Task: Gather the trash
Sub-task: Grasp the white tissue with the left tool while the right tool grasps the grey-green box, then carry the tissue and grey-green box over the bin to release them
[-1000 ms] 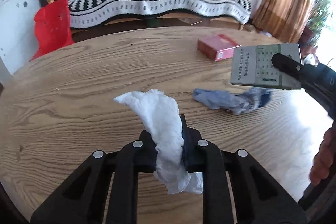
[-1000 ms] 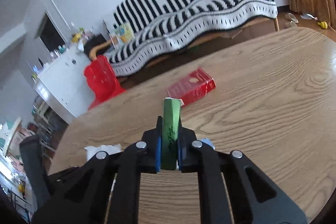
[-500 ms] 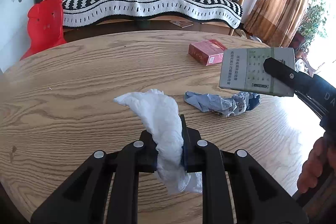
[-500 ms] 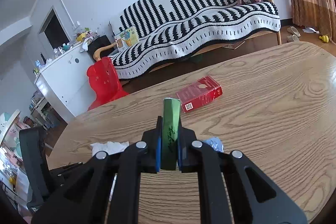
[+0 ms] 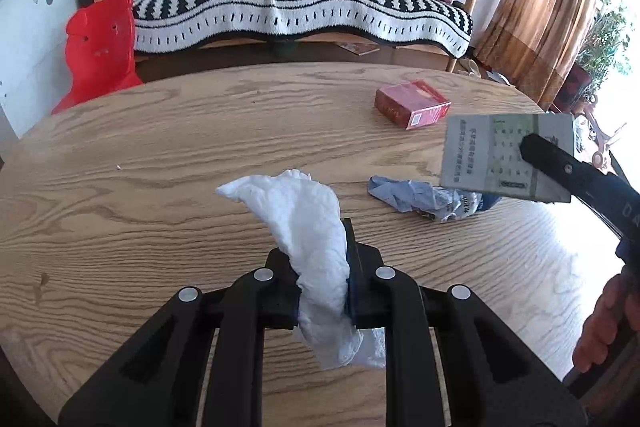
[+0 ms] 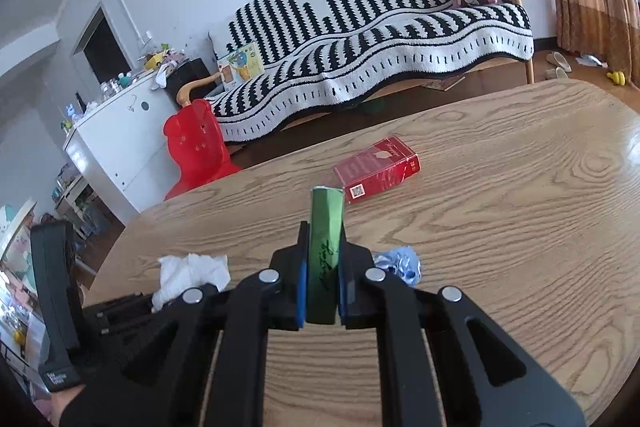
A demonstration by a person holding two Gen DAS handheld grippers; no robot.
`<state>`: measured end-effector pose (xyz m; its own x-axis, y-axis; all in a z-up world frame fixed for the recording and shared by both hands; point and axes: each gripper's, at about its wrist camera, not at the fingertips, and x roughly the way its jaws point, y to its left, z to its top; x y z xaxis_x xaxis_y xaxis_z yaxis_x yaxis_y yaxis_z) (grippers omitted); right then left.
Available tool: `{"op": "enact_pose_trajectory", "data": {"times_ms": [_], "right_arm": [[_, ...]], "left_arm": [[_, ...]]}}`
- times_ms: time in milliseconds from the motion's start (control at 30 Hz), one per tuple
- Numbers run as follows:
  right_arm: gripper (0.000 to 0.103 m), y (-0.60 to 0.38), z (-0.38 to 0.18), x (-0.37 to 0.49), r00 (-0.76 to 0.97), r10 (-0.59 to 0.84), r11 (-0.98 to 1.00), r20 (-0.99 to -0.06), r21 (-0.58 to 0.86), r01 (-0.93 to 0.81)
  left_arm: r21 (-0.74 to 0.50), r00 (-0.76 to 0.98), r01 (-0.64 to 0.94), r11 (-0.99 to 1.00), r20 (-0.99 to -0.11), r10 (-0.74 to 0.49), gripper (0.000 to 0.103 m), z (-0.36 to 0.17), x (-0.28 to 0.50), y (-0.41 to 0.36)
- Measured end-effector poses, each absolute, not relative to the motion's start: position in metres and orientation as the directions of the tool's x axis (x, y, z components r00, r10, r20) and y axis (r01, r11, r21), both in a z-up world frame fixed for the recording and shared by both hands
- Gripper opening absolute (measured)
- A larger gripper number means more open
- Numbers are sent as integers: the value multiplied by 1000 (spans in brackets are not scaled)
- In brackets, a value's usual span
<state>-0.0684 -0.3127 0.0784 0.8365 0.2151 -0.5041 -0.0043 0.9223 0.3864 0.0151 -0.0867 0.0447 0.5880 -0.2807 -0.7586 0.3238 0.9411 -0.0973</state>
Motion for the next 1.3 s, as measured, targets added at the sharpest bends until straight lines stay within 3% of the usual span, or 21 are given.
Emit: {"op": "enact_pose_trajectory", "data": {"times_ms": [200,333,600,767,933,1033,1300], "right_arm": [[12,-352,113,-156,883,169,916,-437,400,22],[12,-394,136,-230,900,80,934,-428,347,82],[12,-481,125,-375,861,-114,916,-495,283,284],[12,-523,60,-448,782,-150,848,-605,328,416],[12,-541,-34,-478,676,-101,773,-730,370,515],[12,-549,-75,-482,639,-29,719,-769,428,548],[12,-552,-87,-482,629,-2,699,-778,449,557]], "left_arm": [[-145,612,385,911,-699,-370,16,76,-30,-107],[-217,548,536,816,-646,-531,16,105,-89,-158],[-220,312,760,612,-702,-640,16,93,-203,-289],[-253,115,833,493,-791,-601,16,42,-266,-354],[-249,-53,890,383,-889,-454,16,-43,-308,-401],[-263,-110,869,419,-929,-354,16,-78,-308,-408],[-232,-92,886,402,-937,-338,16,-83,-321,-413]]}}
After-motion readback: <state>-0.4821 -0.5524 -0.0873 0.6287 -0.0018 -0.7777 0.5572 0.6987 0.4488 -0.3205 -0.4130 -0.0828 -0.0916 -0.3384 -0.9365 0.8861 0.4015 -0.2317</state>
